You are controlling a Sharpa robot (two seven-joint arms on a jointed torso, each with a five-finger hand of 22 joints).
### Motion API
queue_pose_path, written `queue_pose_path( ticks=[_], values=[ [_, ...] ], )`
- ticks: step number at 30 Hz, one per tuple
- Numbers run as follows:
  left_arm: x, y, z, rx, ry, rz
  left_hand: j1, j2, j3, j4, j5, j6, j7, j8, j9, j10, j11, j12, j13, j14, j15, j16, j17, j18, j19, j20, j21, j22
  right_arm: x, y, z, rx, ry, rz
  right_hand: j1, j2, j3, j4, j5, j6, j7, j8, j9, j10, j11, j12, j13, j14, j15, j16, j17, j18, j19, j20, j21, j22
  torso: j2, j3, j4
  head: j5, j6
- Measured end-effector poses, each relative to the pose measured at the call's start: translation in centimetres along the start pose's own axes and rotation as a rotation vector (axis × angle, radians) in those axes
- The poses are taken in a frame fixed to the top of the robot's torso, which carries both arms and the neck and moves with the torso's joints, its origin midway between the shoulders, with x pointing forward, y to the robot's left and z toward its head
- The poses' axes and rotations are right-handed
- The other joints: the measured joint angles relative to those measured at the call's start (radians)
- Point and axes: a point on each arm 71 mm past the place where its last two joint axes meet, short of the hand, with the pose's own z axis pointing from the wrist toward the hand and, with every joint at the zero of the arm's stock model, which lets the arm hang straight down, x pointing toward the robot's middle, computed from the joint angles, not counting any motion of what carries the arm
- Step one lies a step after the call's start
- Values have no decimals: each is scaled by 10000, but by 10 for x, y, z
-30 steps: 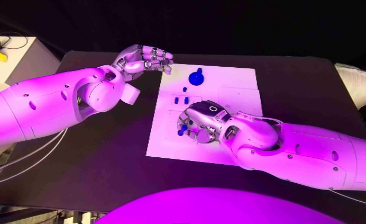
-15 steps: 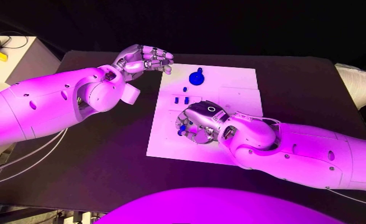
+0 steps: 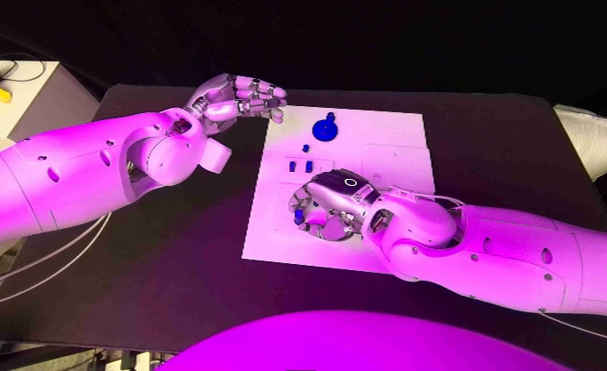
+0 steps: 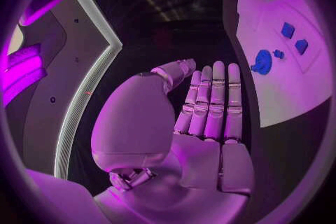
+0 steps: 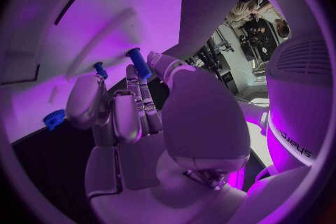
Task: Assemble the parts on the task board
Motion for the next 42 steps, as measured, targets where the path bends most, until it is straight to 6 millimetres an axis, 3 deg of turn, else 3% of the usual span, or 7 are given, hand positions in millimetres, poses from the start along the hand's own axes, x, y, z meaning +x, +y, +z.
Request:
queue_pose_path(
  ticks=[9,15,22,29,33,39,42],
  values=[
    [0,0,0,-5,-8,2,0,0,0,0,0,0,0,0,0,0,0,0,0,0,0,0,-1,1,0,0,0,-1,-2,-1,-3,-3,-284,105,202,104,-636,-7,0,-227,45,-248,-92,-688,73,93,-53,-20,91,-180,-255,3,-73,72,-619,-336,7,9,-4,-37,0],
    [-1,0,0,-12,-23,7,0,0,0,0,0,0,0,0,0,0,0,0,0,0,0,0,-1,1,0,0,0,-1,-6,-4,-9,64,-633,207,1455,650,-3388,778,86,-755,45,-767,-331,-1968,192,732,-44,-132,203,-317,-644,157,-198,196,-1631,-939,7,10,-4,-91,0],
    [-3,1,-1,-41,-64,12,0,0,0,0,0,0,0,0,0,0,0,0,0,0,0,0,-1,1,0,0,0,-1,-26,-18,-31,425,-1216,640,1893,662,-4376,1449,315,-864,75,-889,-399,-2160,194,1284,-18,-161,232,-318,-682,157,-198,196,-1740,-1020,-29,12,-30,-157,0],
    [-4,4,-1,-99,-111,-10,0,0,-58,1,0,0,0,0,-25,0,0,-90,0,75,1,-106,70,1,0,0,-69,12,-70,-61,-69,1868,-1864,2053,1808,1116,-4330,1423,315,-384,216,-730,-378,-549,82,2257,181,-47,117,-161,-303,155,18,131,-1171,-697,-88,35,-112,-345,81],
    [-3,5,-1,-118,-108,-37,0,0,-58,1,0,0,0,0,-25,0,0,-90,0,75,1,-105,70,1,0,0,-69,12,-85,-88,-95,2977,-2130,3136,1562,1265,-4286,1445,315,70,-99,-454,-300,798,-172,3250,812,14,-174,274,490,156,110,-85,-168,-115,-139,35,-173,-557,135],
    [-2,7,-2,-146,-90,-87,0,0,-58,2,0,0,0,0,-25,0,0,-90,0,75,0,-105,69,1,0,0,-69,11,-93,-120,-135,4680,-2219,4575,325,1407,-4614,1403,555,322,-352,280,125,2418,-555,11992,10849,17,-381,890,1544,-10,108,-365,1417,273,-200,54,-260,-790,159],
    [-1,7,-2,-153,-72,-112,0,0,-58,1,0,0,0,0,-25,0,0,-90,0,75,0,-105,69,0,0,0,-69,11,-91,-126,-150,5301,-1943,5012,-82,1572,-4834,1431,570,410,-441,557,311,3191,-685,13696,12248,13,-386,1314,2202,-173,108,-364,2115,273,-229,65,-298,-892,161]
  ],
)
